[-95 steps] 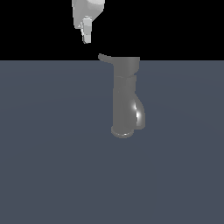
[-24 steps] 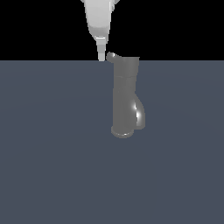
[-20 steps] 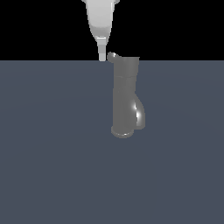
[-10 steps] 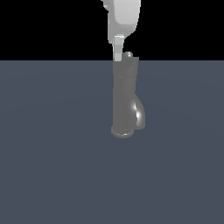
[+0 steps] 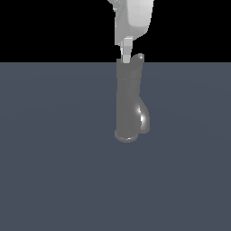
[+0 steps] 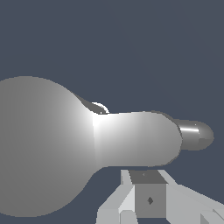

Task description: Turn on the faucet by rotating a designated handle.

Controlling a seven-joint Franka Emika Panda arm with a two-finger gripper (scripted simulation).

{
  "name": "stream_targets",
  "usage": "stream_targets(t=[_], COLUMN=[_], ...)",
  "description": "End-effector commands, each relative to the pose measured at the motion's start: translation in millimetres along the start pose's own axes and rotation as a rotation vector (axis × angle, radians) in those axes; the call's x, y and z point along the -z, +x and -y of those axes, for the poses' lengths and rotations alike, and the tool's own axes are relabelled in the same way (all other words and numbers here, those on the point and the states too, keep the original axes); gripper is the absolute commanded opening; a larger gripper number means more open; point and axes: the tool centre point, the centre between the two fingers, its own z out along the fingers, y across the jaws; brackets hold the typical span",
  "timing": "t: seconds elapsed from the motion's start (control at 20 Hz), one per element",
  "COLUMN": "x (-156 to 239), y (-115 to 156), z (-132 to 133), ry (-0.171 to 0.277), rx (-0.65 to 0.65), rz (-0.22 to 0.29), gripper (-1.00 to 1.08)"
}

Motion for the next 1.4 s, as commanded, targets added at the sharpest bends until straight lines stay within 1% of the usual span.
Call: stream_targets(t=[0.0,0.4,0.45,0.5,1.35], x=[0.3,0.7,0.7,0.9,0.9], y=[44.8,89.8,89.8,32.1,87.0], z=[1.7,11.3,11.3,11.1,56.8], ry=[0.009,0.011,0.011,-0.015,0.003], rx=[-0.066,-0.094,-0.094,0.001,-0.066], rz=[-0.002,-0.002,-0.002,0.006,0.0], gripper=[-1.0,-1.0,-1.0,-1.0,-1.0])
